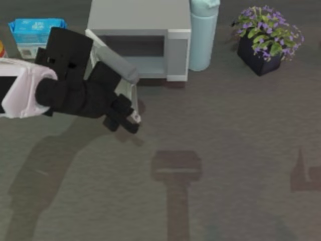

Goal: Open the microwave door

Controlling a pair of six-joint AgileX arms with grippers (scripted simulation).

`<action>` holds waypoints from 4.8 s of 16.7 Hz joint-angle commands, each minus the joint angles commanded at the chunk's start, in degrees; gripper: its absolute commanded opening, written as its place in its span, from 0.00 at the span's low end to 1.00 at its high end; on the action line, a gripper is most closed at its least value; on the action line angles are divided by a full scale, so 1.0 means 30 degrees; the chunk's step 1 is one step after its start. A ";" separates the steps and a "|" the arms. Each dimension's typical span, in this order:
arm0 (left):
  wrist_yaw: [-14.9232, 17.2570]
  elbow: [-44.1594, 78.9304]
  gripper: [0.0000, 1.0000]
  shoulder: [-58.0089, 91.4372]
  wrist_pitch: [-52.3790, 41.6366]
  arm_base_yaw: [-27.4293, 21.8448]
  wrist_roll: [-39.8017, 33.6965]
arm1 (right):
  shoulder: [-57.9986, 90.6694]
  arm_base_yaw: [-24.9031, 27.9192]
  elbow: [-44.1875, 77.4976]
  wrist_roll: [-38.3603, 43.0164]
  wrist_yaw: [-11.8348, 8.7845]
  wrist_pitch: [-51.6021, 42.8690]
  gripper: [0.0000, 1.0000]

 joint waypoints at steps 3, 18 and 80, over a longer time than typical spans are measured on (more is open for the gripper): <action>0.0000 0.0000 0.00 0.0000 0.0000 0.0000 0.0000 | 0.0000 0.0000 0.0000 0.0000 0.0000 0.0000 1.00; 0.1028 -0.0115 0.00 -0.0167 -0.0518 0.0636 0.1438 | 0.0000 0.0000 0.0000 0.0000 0.0000 0.0000 1.00; 0.2686 -0.0042 0.00 -0.0272 -0.1640 0.1668 0.3910 | 0.0000 0.0000 0.0000 0.0000 0.0000 0.0000 1.00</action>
